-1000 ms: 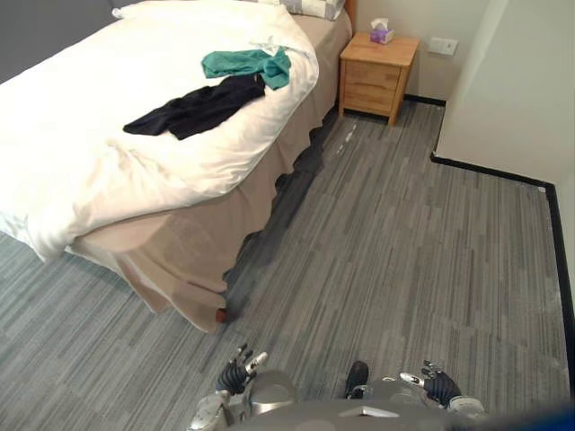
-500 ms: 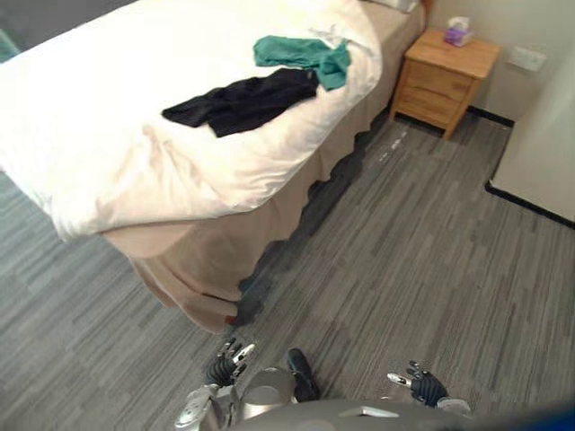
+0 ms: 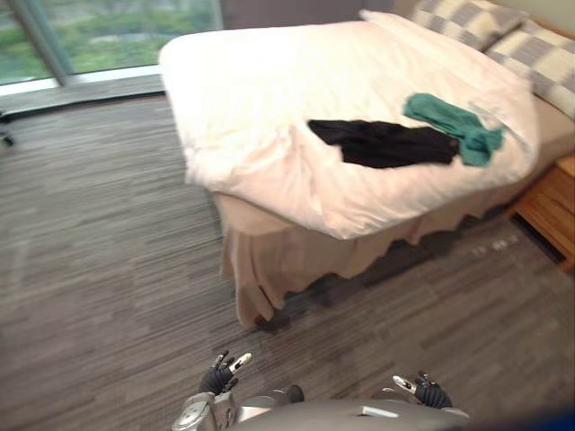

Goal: Tidy the bed and pick cloth on bed and put in laundry

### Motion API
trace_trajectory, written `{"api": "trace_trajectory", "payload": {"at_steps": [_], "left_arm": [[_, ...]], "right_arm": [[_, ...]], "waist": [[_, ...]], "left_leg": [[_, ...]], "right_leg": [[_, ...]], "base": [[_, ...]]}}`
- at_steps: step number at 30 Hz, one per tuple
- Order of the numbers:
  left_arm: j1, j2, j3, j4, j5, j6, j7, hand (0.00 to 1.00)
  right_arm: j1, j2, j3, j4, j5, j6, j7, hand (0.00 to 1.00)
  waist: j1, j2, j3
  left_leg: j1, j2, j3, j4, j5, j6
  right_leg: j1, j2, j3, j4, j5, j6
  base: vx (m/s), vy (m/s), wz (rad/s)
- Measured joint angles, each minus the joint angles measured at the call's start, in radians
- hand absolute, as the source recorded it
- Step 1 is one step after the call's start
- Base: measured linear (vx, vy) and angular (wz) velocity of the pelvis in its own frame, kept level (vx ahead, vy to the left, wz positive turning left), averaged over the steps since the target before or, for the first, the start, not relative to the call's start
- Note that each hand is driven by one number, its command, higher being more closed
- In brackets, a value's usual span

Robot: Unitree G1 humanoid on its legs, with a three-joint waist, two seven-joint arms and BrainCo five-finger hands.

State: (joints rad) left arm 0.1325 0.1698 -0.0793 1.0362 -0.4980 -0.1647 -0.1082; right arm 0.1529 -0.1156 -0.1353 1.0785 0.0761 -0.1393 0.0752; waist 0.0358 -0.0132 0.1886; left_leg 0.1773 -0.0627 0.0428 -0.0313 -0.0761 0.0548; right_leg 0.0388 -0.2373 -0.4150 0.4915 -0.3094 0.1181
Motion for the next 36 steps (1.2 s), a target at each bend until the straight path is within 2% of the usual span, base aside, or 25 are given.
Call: {"api": "trace_trajectory", "payload": {"at_steps": [2, 4, 5, 6, 7, 8, 9, 11, 14, 15, 17, 18, 19, 21, 23, 24, 26, 27, 28, 32, 34, 36], "left_arm": [[0.005, -0.002, 0.0, 0.0, 0.001, 0.002, -0.001, 0.0], [0.005, -0.003, 0.007, 0.0, 0.008, -0.005, -0.004, 0.0], [0.004, -0.003, 0.016, 0.0, 0.01, -0.011, -0.007, 0.0], [0.008, 0.004, 0.055, -0.001, 0.019, -0.025, -0.018, 0.0], [0.008, 0.0, 0.07, 0.007, 0.021, -0.027, -0.016, 0.0], [0.019, -0.021, 0.085, 0.002, 0.023, -0.04, -0.02, 0.0], [0.018, -0.044, 0.101, 0.003, 0.038, -0.048, -0.021, 0.0], [0.02, -0.07, 0.112, 0.003, 0.061, -0.054, -0.021, 0.0], [0.036, -0.076, 0.13, -0.002, 0.061, -0.084, -0.017, 0.0], [0.041, -0.073, 0.142, -0.019, 0.061, -0.098, -0.016, 0.0], [0.047, -0.072, 0.158, -0.039, 0.06, -0.109, -0.014, 0.0], [0.05, -0.073, 0.158, -0.04, 0.06, -0.112, -0.012, 0.0], [0.053, -0.078, 0.157, -0.039, 0.059, -0.108, -0.005, 0.0], [0.054, -0.078, 0.156, -0.033, 0.059, -0.101, 0.005, 0.0], [0.052, -0.079, 0.152, -0.033, 0.059, -0.096, 0.004, 0.0], [0.051, -0.083, 0.142, -0.032, 0.059, -0.089, 0.004, 0.0], [0.051, -0.056, 0.125, -0.033, 0.058, -0.086, 0.003, 0.0], [0.047, -0.042, 0.117, -0.032, 0.058, -0.084, 0.004, 0.0], [0.046, -0.04, 0.113, -0.029, 0.057, -0.081, 0.006, 0.0], [0.043, -0.04, 0.078, -0.017, 0.034, -0.077, 0.037, 0.0], [0.041, -0.043, 0.067, -0.009, -0.008, -0.075, 0.059, 0.0], [0.036, -0.045, 0.059, 0.003, -0.083, -0.062, 0.087, 0.0]], "right_arm": [[-0.004, -0.006, 0.01, 0.0, 0.02, 0.001, 0.001, 0.0], [-0.013, -0.009, 0.024, 0.0, 0.021, 0.002, 0.004, 0.0], [-0.017, -0.007, 0.027, 0.001, 0.021, 0.003, 0.006, 0.0], [-0.021, 0.02, 0.031, 0.001, 0.022, 0.003, 0.013, 0.0], [-0.027, 0.019, 0.024, 0.001, 0.031, 0.002, 0.019, 0.0], [-0.034, -0.002, 0.031, 0.001, 0.037, 0.001, 0.025, 0.0], [-0.038, -0.018, 0.038, 0.001, 0.039, 0.001, 0.034, 0.0], [-0.038, -0.032, 0.041, 0.001, 0.04, 0.002, 0.04, 0.0], [-0.038, -0.025, 0.046, 0.007, 0.04, 0.002, 0.049, 0.0], [-0.038, -0.018, 0.05, 0.01, 0.04, 0.003, 0.059, 0.0], [-0.037, -0.019, 0.07, 0.01, 0.04, 0.004, 0.075, 0.0], [-0.034, -0.024, 0.072, 0.01, 0.04, 0.005, 0.081, 0.0], [-0.029, -0.031, 0.072, 0.01, 0.04, 0.005, 0.085, 0.0], [-0.029, -0.041, 0.076, 0.011, 0.036, 0.012, 0.096, 0.0], [-0.036, -0.044, 0.078, 0.012, 0.035, 0.015, 0.104, 0.0], [-0.037, -0.049, 0.078, 0.012, 0.035, 0.02, 0.109, 0.0], [-0.04, -0.037, 0.089, 0.009, 0.027, 0.03, 0.114, 0.0], [-0.041, -0.029, 0.092, 0.008, 0.018, 0.035, 0.118, 0.0], [-0.04, -0.023, 0.089, 0.009, 0.018, 0.035, 0.118, 0.0], [-0.04, -0.022, 0.087, 0.008, 0.019, 0.035, 0.118, 0.0], [-0.04, -0.022, 0.087, 0.008, 0.019, 0.038, 0.117, 0.0], [-0.042, -0.022, 0.083, 0.007, 0.018, 0.049, 0.114, 0.0]], "waist": [[-0.002, 0.008, 0.007], [-0.003, 0.004, 0.013], [-0.003, -0.004, 0.017], [-0.008, -0.034, 0.03], [-0.012, -0.039, 0.034], [-0.021, -0.021, 0.039], [-0.023, 0.008, 0.043], [-0.027, 0.026, 0.035], [-0.021, 0.023, 0.031], [-0.014, 0.008, 0.029], [-0.01, 0.0, 0.029], [-0.002, 0.005, 0.029], [-0.002, 0.014, 0.024], [-0.003, 0.028, 0.016], [-0.004, 0.03, 0.016], [-0.003, 0.045, 0.012], [0.0, 0.017, 0.008], [0.006, -0.002, 0.005], [0.007, -0.009, 0.003], [0.005, -0.001, 0.002], [0.004, 0.001, 0.0], [-0.003, 0.003, 0.0]], "left_leg": [[0.018, 0.022, -0.051, -0.001, -0.004, -0.022], [0.023, 0.048, -0.094, 0.01, -0.028, -0.06], [0.021, 0.049, -0.098, 0.018, -0.043, -0.07], [0.01, 0.057, -0.034, 0.055, -0.084, -0.064], [0.014, 0.077, 0.018, 0.073, -0.089, -0.071], [0.012, 0.125, 0.062, 0.089, -0.087, -0.088], [0.02, 0.15, 0.058, 0.088, -0.088, -0.11], [0.025, 0.177, 0.061, 0.081, -0.083, -0.133], [0.028, 0.203, 0.071, 0.143, -0.088, -0.156], [-0.018, 0.213, 0.086, 0.258, -0.107, -0.177], [-0.109, 0.236, 0.1, 0.461, -0.124, -0.184], [-0.168, 0.269, 0.128, 0.607, -0.125, -0.183], [-0.191, 0.296, 0.157, 0.675, -0.133, -0.181], [-0.19, 0.332, 0.228, 0.686, -0.173, -0.17], [-0.191, 0.328, 0.265, 0.537, -0.154, -0.161], [-0.174, 0.311, 0.272, 0.427, -0.119, -0.16], [-0.12, 0.241, 0.274, 0.284, -0.088, -0.146], [-0.099, 0.205, 0.277, 0.216, -0.052, -0.137], [-0.081, 0.182, 0.278, 0.177, -0.033, -0.127], [-0.036, 0.15, 0.274, 0.116, -0.002, -0.116], [-0.023, 0.14, 0.272, 0.074, 0.026, -0.117], [-0.005, 0.131, 0.249, -0.004, 0.084, -0.118]], "right_leg": [[-0.022, 0.042, 0.054, -0.111, 0.032, 0.001], [-0.044, 0.092, 0.129, -0.268, 0.134, -0.022], [-0.045, 0.096, 0.146, -0.31, 0.163, -0.027], [-0.022, 0.077, 0.148, -0.372, 0.284, -0.003], [-0.008, 0.084, 0.13, -0.371, 0.303, -0.035], [-0.006, 0.1, 0.099, -0.352, 0.274, -0.05], [0.002, 0.117, 0.082, -0.332, 0.251, -0.067], [0.013, 0.139, 0.055, -0.323, 0.221, -0.084], [0.063, 0.159, 0.027, -0.33, 0.181, -0.102], [0.092, 0.163, 0.021, -0.36, 0.18, -0.102], [0.124, 0.169, 0.011, -0.392, 0.179, -0.104], [0.15, 0.176, -0.003, -0.407, 0.176, -0.109], [0.168, 0.183, -0.008, -0.412, 0.173, -0.114], [0.203, 0.181, -0.013, -0.415, 0.17, -0.118], [0.205, 0.168, -0.016, -0.413, 0.172, -0.11], [0.206, 0.164, -0.013, -0.418, 0.173, -0.087], [0.198, 0.135, -0.013, -0.452, 0.188, -0.062], [0.196, 0.114, -0.013, -0.457, 0.195, -0.053], [0.199, 0.097, -0.016, -0.456, 0.195, -0.053], [0.217, 0.08, -0.015, -0.455, 0.195, -0.052], [0.216, 0.08, -0.016, -0.453, 0.195, -0.052], [0.211, 0.084, -0.037, -0.45, 0.195, -0.051]], "base": [[0.19, -0.192, 0.86], [0.23, -0.291, 0.57], [0.19, -0.303, 0.51], [0.14, -0.284, 0.45], [0.17, -0.353, 0.52], [0.2, -0.339, 0.41], [0.22, -0.297, 0.39], [0.22, -0.235, 0.43], [0.2, -0.204, 0.33], [0.09, -0.115, 0.11], [0.09, -0.118, 0.1], [0.09, -0.083, 0.08], [0.14, -0.037, 0.09], [0.15, 0.064, 0.1], [0.15, 0.14, 0.09], [0.13, 0.173, 0.23], [0.11, 0.162, 0.2], [0.07, 0.129, 0.11], [0.05, 0.115, 0.12], [0.01, 0.058, 0.08], [-0.03, -0.014, 0.04], [-0.07, -0.065, 0.24]]}}
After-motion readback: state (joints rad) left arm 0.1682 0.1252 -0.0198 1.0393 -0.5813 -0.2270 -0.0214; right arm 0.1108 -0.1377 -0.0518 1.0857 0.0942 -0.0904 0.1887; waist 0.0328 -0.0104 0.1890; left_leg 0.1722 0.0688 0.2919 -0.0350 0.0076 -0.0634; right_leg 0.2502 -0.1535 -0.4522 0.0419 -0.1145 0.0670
